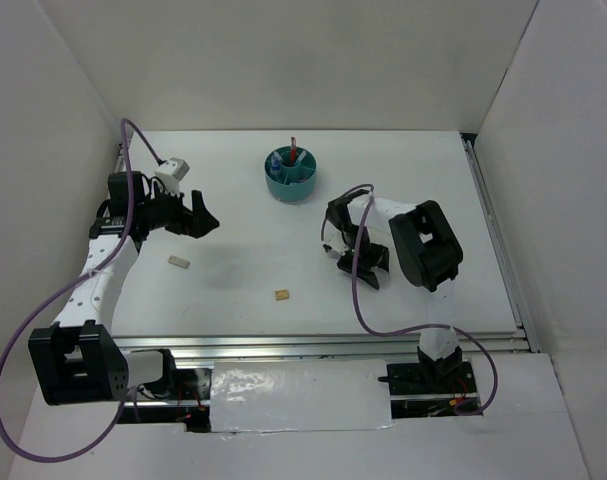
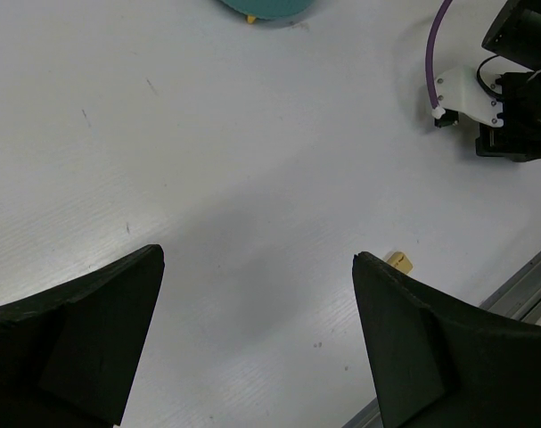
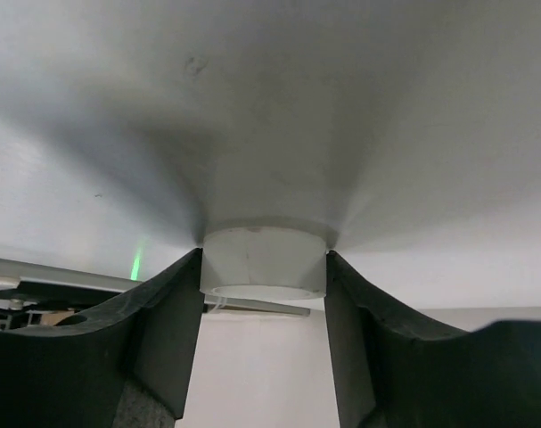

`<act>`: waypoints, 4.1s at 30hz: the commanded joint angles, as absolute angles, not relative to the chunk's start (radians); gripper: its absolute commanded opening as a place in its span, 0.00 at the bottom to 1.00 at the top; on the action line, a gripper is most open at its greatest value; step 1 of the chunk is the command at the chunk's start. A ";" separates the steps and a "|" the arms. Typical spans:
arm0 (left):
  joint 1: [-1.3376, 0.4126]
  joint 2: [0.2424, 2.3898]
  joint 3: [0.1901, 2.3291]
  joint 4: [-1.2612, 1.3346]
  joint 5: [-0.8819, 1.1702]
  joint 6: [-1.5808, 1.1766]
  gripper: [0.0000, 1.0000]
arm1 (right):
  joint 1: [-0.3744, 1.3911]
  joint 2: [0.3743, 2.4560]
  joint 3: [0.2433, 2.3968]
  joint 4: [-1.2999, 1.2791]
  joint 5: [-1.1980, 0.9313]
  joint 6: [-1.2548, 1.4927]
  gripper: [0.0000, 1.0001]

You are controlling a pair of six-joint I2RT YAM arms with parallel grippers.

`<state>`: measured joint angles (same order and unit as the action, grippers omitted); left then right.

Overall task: Sort the stationery into containers
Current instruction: Pick up the stationery from the center of the board, then place the stationery in the storage box.

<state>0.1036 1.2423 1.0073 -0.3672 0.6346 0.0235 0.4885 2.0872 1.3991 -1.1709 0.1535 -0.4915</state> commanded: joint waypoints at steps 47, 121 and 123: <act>0.135 1.422 1.042 -0.245 0.830 -0.051 0.99 | 0.137 2.169 1.836 0.214 -1.080 -0.416 0.00; 0.205 1.440 1.169 -0.493 0.707 0.235 0.99 | 0.160 2.252 1.893 0.346 -1.097 -0.387 0.78; 0.216 1.454 1.215 -0.621 0.670 0.471 0.96 | 0.138 2.124 1.755 0.432 -1.069 -0.296 0.77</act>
